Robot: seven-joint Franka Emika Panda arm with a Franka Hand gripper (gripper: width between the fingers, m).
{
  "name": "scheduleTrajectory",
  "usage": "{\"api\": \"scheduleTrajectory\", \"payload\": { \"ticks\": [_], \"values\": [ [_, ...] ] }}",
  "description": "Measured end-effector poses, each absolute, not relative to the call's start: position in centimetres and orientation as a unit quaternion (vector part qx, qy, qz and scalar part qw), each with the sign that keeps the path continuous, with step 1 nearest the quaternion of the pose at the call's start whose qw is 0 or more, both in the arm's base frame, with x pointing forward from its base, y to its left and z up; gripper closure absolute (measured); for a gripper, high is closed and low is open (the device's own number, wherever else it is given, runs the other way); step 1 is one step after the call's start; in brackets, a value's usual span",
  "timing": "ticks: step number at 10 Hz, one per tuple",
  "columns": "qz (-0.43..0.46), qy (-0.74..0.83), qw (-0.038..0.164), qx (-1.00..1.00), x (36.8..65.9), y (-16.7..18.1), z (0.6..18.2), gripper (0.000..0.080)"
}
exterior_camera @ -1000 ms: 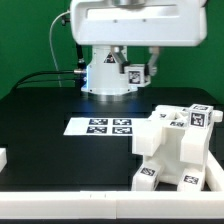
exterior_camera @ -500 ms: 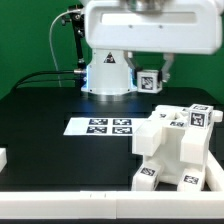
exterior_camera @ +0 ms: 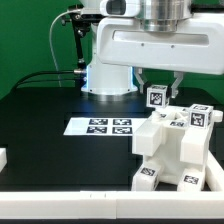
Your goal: Assemble chair
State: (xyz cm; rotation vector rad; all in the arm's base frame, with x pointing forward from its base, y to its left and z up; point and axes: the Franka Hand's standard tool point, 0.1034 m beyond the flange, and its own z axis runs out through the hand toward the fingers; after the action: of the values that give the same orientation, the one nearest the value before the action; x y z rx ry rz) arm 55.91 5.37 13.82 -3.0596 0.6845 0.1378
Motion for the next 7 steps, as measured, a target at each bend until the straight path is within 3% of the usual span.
{"api": "scheduleTrajectory", "payload": {
  "ticks": [7],
  "values": [
    [0.023,0.215,0.001,-0.976,56.68,5.29,13.03,0.0515]
  ]
}}
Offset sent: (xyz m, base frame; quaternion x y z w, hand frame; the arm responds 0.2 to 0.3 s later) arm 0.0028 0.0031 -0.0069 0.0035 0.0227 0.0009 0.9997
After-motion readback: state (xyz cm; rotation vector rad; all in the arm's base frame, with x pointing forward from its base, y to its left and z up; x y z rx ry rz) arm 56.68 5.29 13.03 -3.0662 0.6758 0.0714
